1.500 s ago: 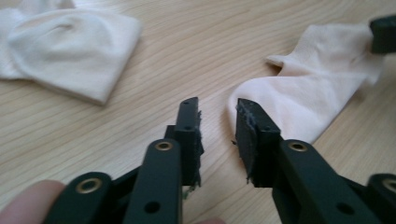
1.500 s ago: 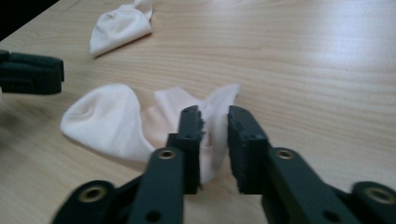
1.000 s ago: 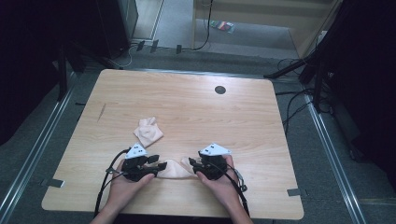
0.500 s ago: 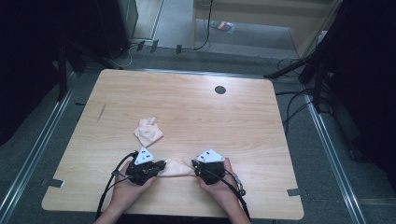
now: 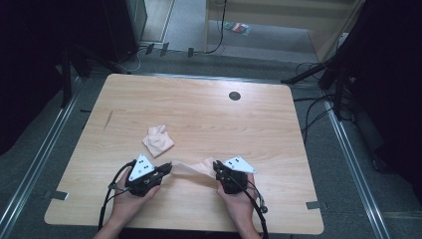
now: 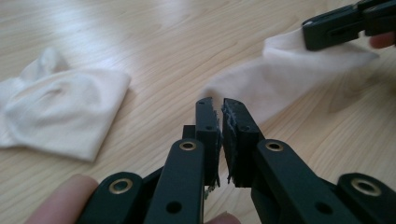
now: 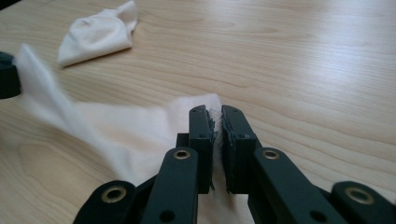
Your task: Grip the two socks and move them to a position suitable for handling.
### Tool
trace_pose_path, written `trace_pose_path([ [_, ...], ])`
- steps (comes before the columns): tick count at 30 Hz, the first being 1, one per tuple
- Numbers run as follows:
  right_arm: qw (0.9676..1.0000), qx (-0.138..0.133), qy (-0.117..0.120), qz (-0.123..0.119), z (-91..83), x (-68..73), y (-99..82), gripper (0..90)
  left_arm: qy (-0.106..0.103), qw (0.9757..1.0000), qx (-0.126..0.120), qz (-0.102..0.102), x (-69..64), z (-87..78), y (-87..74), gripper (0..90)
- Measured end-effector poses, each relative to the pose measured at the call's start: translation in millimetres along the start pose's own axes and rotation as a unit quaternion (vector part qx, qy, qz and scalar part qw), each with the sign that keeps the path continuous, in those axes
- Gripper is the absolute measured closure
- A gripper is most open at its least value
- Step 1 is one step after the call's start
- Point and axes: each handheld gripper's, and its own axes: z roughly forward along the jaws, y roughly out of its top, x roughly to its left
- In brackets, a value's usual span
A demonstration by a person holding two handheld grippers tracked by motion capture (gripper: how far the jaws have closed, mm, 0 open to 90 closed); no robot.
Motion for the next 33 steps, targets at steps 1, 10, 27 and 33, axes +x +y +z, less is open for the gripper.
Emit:
trace_pose_path([
  [1, 1.0000, 0.004, -0.003, 0.005, -0.4, -2.1, -1.0, 84.7, 0.000, 1.0000, 0.001, -0.005, 2.1, -1.7, -2.0, 85.6],
  [10, 0.9990, 0.012, 0.005, 0.042, -6.8, -14.3, -4.9, 84.5, -0.024, 0.9935, 0.007, -0.111, 17.1, -2.0, -2.3, 61.2],
  [27, 0.9988, 0.000, 0.027, 0.041, -16.9, -7.0, -5.5, 83.7, -0.027, 0.9879, 0.096, -0.119, -12.1, 25.9, -0.7, 87.8],
  [33, 0.9977, 0.003, 0.048, 0.046, -26.0, -7.2, -6.7, 80.2, -0.030, 0.9881, 0.091, -0.120, 2.8, 7.0, -1.7, 88.7],
])
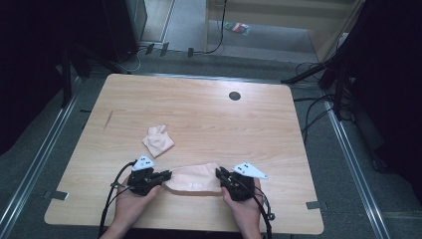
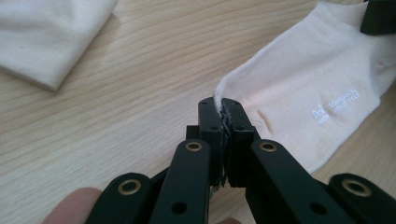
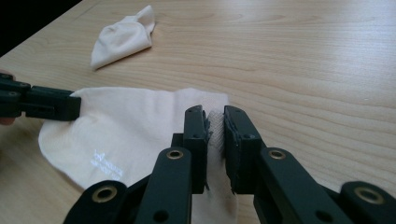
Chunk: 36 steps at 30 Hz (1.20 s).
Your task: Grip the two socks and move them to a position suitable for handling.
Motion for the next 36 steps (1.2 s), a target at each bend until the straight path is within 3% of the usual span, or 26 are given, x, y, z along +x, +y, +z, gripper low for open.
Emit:
trace_pose_path([
  [3, 0.9999, 0.010, 0.011, 0.003, -2.3, 0.3, 0.2, 76.9, 0.013, 0.9998, 0.008, 0.011, 1.9, -2.1, -3.0, 88.6],
  [6, 0.9999, 0.014, 0.003, 0.003, -3.4, -1.5, -0.5, 76.3, 0.017, 0.9996, 0.019, 0.013, 5.3, -1.7, -4.6, 88.5],
  [9, 0.9999, 0.012, 0.001, 0.009, -4.3, -5.4, 0.0, 75.5, 0.026, 0.9995, 0.019, 0.003, 9.4, -3.3, -6.1, 87.4],
  [12, 0.9999, 0.010, 0.001, 0.010, -4.7, -7.1, 0.0, 74.3, 0.033, 0.9994, 0.008, -0.010, 13.0, -6.8, -7.9, 80.6],
  [13, 0.9999, 0.008, 0.001, 0.009, -4.9, -7.6, 0.3, 72.7, 0.036, 0.9993, 0.004, -0.012, 13.9, -7.9, -8.2, 71.3],
  [14, 0.9999, 0.005, 0.003, 0.009, -5.5, -8.0, 1.0, 70.3, 0.039, 0.9988, -0.015, -0.026, 18.1, -11.1, -7.4, 58.2],
  [15, 1.0000, 0.004, 0.003, 0.007, -5.8, -8.6, 1.4, 68.9, 0.039, 0.9988, -0.015, -0.026, 18.1, -11.1, -7.4, 52.8],
  [16, 1.0000, 0.001, 0.004, 0.008, -6.0, -9.1, 1.7, 66.5, 0.038, 0.9981, -0.033, -0.037, 22.0, -14.3, -5.7, 48.4],
  [19, 1.0000, -0.002, 0.003, 0.003, -7.7, -11.1, 2.7, 59.0, 0.042, 0.9968, -0.051, -0.044, 28.1, -18.5, -2.9, 40.6],
  [20, 1.0000, -0.006, 0.004, 0.004, -9.6, -14.5, 3.8, 53.1, 0.056, 0.9946, -0.065, -0.059, 36.2, -22.1, 1.6, 38.2],
  [21, 1.0000, -0.006, 0.004, 0.004, -9.6, -14.5, 3.8, 53.1, 0.056, 0.9946, -0.065, -0.059, 36.2, -22.1, 1.6, 36.6],
  [22, 0.9999, -0.008, 0.005, 0.007, -13.9, -20.9, 3.7, 48.0, 0.069, 0.9924, -0.073, -0.071, 43.4, -23.3, 6.5, 35.1],
  [25, 1.0000, -0.007, 0.001, 0.001, -17.3, -27.3, 2.5, 41.9, 0.075, 0.9912, -0.076, -0.077, 50.9, -23.0, 11.5, 33.0],
  [28, 0.9999, 0.002, -0.016, -0.003, -23.4, -36.9, -0.7, 37.4, 0.097, 0.9888, -0.075, -0.085, 59.7, -19.2, 18.7, 32.2],
  [29, 0.9996, 0.002, -0.026, 0.010, -27.6, -46.3, -3.1, 36.8, 0.101, 0.9880, -0.072, -0.091, 63.7, -17.1, 21.5, 32.1],
  [32, 0.9991, -0.003, -0.029, 0.032, -30.1, -53.7, -2.5, 37.2, 0.129, 0.9865, -0.061, -0.080, 69.0, -7.3, 31.7, 33.9],
  [36, 0.9993, -0.009, -0.029, 0.024, -30.9, -53.4, 0.6, 37.4, 0.140, 0.9857, -0.054, -0.076, 71.8, 2.5, 43.8, 37.3],
])
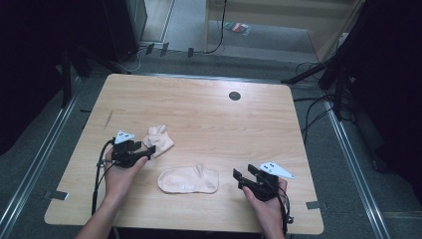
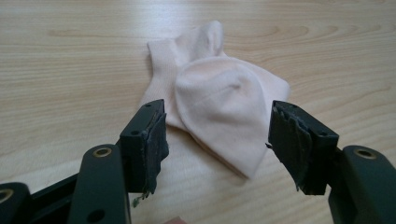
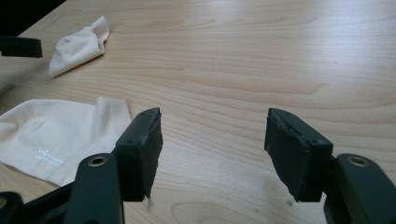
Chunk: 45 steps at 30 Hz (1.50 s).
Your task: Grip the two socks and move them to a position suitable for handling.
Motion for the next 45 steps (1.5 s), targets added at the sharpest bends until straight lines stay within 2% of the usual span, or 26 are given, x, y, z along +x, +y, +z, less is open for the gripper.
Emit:
trace_pose_path([
  [5, 1.0000, 0.003, 0.000, -0.005, 0.8, 0.4, -0.3, 37.3, 0.004, 0.9999, 0.012, -0.002, -1.0, 11.9, 8.0, 33.1],
  [8, 1.0000, 0.006, 0.003, -0.003, 0.9, 0.5, -0.8, 37.4, 0.023, 0.9991, 0.034, 0.014, -6.0, 25.4, 7.3, 33.8],
  [11, 1.0000, 0.008, 0.003, -0.003, 1.4, 1.2, -1.1, 37.3, 0.036, 0.9984, 0.037, 0.021, -7.1, 27.7, 6.2, 42.1],
  [12, 0.9999, 0.010, 0.003, -0.007, 2.2, 0.9, -1.4, 37.4, 0.043, 0.9982, 0.035, 0.024, -7.7, 27.8, 6.1, 54.2],
  [14, 0.9999, 0.012, 0.003, -0.005, 2.4, 0.9, -1.5, 37.6, 0.041, 0.9982, 0.037, 0.025, -8.0, 27.7, 6.7, 59.3],
  [15, 0.9999, 0.017, 0.002, -0.002, 3.0, 0.5, -1.8, 38.0, 0.042, 0.9978, 0.040, 0.032, -8.4, 28.5, 6.8, 70.7],
  [16, 0.9999, 0.017, 0.002, -0.002, 3.0, 0.5, -1.8, 38.0, 0.041, 0.9978, 0.040, 0.033, -9.2, 29.0, 7.1, 77.2],
  [17, 0.9998, 0.017, 0.002, -0.001, 3.3, 0.3, -1.9, 38.4, 0.037, 0.9976, 0.043, 0.038, -9.0, 29.0, 8.2, 77.2],
  [18, 0.9998, 0.019, 0.002, 0.000, 4.0, -0.1, -2.1, 38.7, 0.033, 0.9978, 0.040, 0.041, -10.0, 28.5, 8.9, 84.9],
  [21, 0.9998, 0.019, 0.003, -0.001, 4.3, 0.1, -1.9, 38.9, 0.023, 0.9977, 0.038, 0.051, -12.3, 27.4, 9.5, 86.3],
  [22, 0.9998, 0.019, 0.003, -0.001, 4.2, 0.5, -1.7, 38.9, 0.008, 0.9978, 0.023, 0.061, -17.9, 25.2, 10.9, 86.5],
  [25, 0.9998, 0.018, 0.003, -0.002, 4.3, 1.0, -1.1, 38.9, -0.007, 0.9973, 0.015, 0.072, -23.9, 22.4, 13.7, 86.6],
  [26, 0.9999, 0.016, 0.002, -0.003, 4.5, 1.1, -0.6, 38.9, -0.031, 0.9954, 0.002, 0.091, -33.6, 19.6, 19.3, 86.6],
  [27, 0.9999, 0.016, 0.002, -0.003, 4.5, 1.1, -0.6, 38.9, -0.031, 0.9954, 0.002, 0.091, -33.6, 19.6, 19.3, 86.6],
  [28, 0.9999, 0.017, 0.001, -0.001, 4.6, 1.2, -0.5, 39.0, -0.060, 0.9928, -0.010, 0.103, -43.6, 18.3, 25.1, 86.6],
  [29, 0.9999, 0.017, 0.001, -0.001, 4.6, 1.2, -0.5, 39.0, -0.060, 0.9928, -0.010, 0.103, -43.6, 18.3, 25.1, 86.6],
  [30, 0.9998, 0.017, 0.000, -0.001, 4.4, 0.8, -0.5, 39.0, -0.071, 0.9912, -0.011, 0.111, -47.4, 17.9, 27.3, 86.6],
  [34, 0.9999, 0.016, -0.002, 0.001, 3.1, -0.6, -0.5, 39.3, -0.111, 0.9789, -0.007, 0.172, -78.0, 26.9, 34.0, 86.6],
  [35, 0.9999, 0.016, -0.002, 0.001, 3.1, -0.6, -0.5, 39.3, -0.111, 0.9789, -0.007, 0.172, -78.0, 26.9, 34.0, 86.6],
  [37, 0.9999, 0.014, -0.004, 0.002, 2.8, -2.0, -0.8, 39.4, -0.125, 0.9723, 0.001, 0.197, -87.0, 31.8, 33.1, 86.6],
  [38, 0.9999, 0.015, -0.006, 0.006, 2.4, -2.5, -1.0, 39.6, -0.136, 0.9632, 0.012, 0.232, -94.9, 37.1, 31.3, 86.5],
  [39, 0.9999, 0.015, -0.006, 0.006, 2.4, -2.5, -1.0, 39.6, -0.136, 0.9632, 0.012, 0.232, -94.9, 37.1, 31.3, 86.5],
  [40, 0.9999, 0.014, -0.005, 0.007, 1.9, -3.7, -0.9, 39.7, -0.141, 0.9603, 0.017, 0.240, -96.1, 38.9, 30.7, 86.4],
  [41, 0.9999, 0.012, -0.005, 0.007, 1.9, -4.2, -0.8, 39.7, -0.146, 0.9590, 0.021, 0.243, -96.4, 40.4, 30.3, 86.3],
  [43, 0.9999, 0.011, -0.006, 0.007, 2.1, -4.5, -0.6, 39.7, -0.152, 0.9595, 0.031, 0.235, -91.9, 43.5, 30.6, 84.6],
  [45, 0.9999, 0.009, -0.007, 0.006, 3.7, -3.1, 2.1, 39.7, -0.152, 0.9600, 0.035, 0.233, -89.5, 43.4, 30.7, 74.6],
])
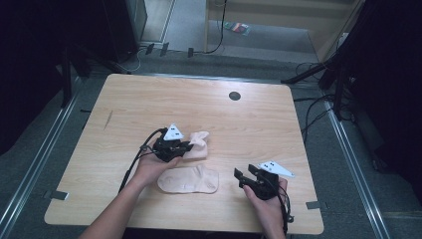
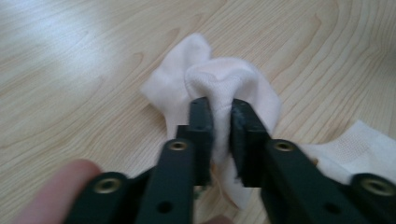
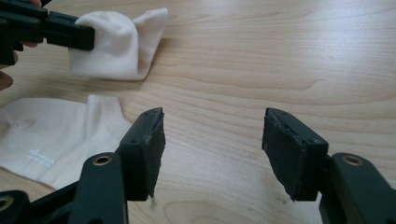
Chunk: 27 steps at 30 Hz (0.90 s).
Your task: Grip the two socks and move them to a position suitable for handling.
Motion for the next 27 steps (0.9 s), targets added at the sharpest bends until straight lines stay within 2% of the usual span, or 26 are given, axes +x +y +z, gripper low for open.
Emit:
trace_pose_path([
  [2, 0.9999, -0.004, 0.002, -0.009, 2.6, 3.1, 8.3, 40.7, 0.001, 1.0000, -0.001, 0.000, 3.2, -2.4, -0.6, 61.0],
  [5, 0.9995, -0.014, 0.016, -0.022, 8.7, 10.8, 28.7, 44.9, 0.002, 0.9998, -0.006, -0.018, 7.8, -9.2, -2.1, 53.1],
  [6, 0.9995, -0.014, 0.016, -0.022, 8.7, 10.8, 28.7, 44.9, 0.002, 0.9998, -0.006, -0.018, 7.8, -9.2, -2.1, 51.9],
  [7, 0.9986, -0.016, 0.026, -0.043, 17.3, 17.3, 42.9, 48.5, 0.007, 0.9994, -0.010, -0.034, 10.6, -13.5, -4.8, 51.3],
  [8, 0.9986, -0.016, 0.026, -0.043, 17.3, 17.3, 42.9, 48.5, 0.007, 0.9994, -0.010, -0.034, 10.6, -13.5, -4.8, 50.6],
  [9, 0.9973, -0.008, 0.044, -0.059, 30.1, 23.8, 55.7, 51.2, 0.015, 0.9989, -0.013, -0.043, 14.6, -19.3, -9.3, 50.2],
  [10, 0.9965, -0.003, 0.051, -0.067, 37.5, 27.5, 61.2, 52.5, 0.015, 0.9989, -0.013, -0.043, 14.6, -19.3, -9.3, 50.1],
  [12, 0.9960, 0.001, 0.053, -0.072, 42.9, 30.5, 64.7, 53.8, 0.019, 0.9980, -0.019, -0.058, 19.3, -25.4, -14.7, 50.1],
  [13, 0.9950, 0.006, 0.055, -0.083, 50.8, 33.8, 68.8, 54.9, 0.023, 0.9970, -0.024, -0.070, 22.9, -30.3, -19.2, 50.3],
  [14, 0.9937, 0.019, 0.059, -0.094, 68.8, 40.0, 76.0, 57.0, 0.023, 0.9959, -0.030, -0.083, 25.9, -34.6, -23.0, 50.8],
  [15, 0.9932, 0.024, 0.060, -0.097, 75.0, 41.2, 78.3, 57.9, 0.025, 0.9941, -0.039, -0.098, 30.8, -43.1, -30.8, 51.4],
  [16, 0.9929, 0.032, 0.062, -0.097, 84.8, 42.8, 81.6, 59.1, 0.029, 0.9935, -0.041, -0.102, 32.3, -47.2, -34.3, 52.0],
  [17, 0.9929, 0.032, 0.062, -0.097, 84.8, 42.8, 81.6, 59.1, 0.029, 0.9935, -0.041, -0.102, 32.3, -47.2, -34.3, 52.3],
  [20, 0.9907, 0.053, 0.072, -0.103, 111.3, 45.8, 91.7, 62.6, 0.036, 0.9915, -0.053, -0.113, 35.8, -61.7, -46.0, 52.6],
  [23, 0.9875, 0.068, 0.079, -0.118, 125.8, 50.4, 95.7, 64.8, 0.037, 0.9891, -0.064, -0.127, 36.6, -69.8, -53.3, 52.3],
  [24, 0.9875, 0.068, 0.079, -0.118, 125.8, 50.4, 95.7, 64.8, 0.037, 0.9891, -0.064, -0.127, 36.6, -69.8, -53.3, 52.1],
  [25, 0.9843, 0.085, 0.075, -0.136, 137.1, 55.8, 96.3, 65.1, 0.039, 0.9868, -0.076, -0.137, 36.7, -73.4, -58.9, 52.1],
  [26, 0.9827, 0.091, 0.073, -0.144, 142.1, 57.4, 96.1, 65.0, 0.040, 0.9866, -0.075, -0.139, 37.0, -74.0, -60.2, 52.1],
  [27, 0.9827, 0.091, 0.073, -0.144, 142.1, 57.4, 96.1, 65.0, 0.040, 0.9866, -0.075, -0.139, 37.0, -74.0, -60.2, 51.9],
])
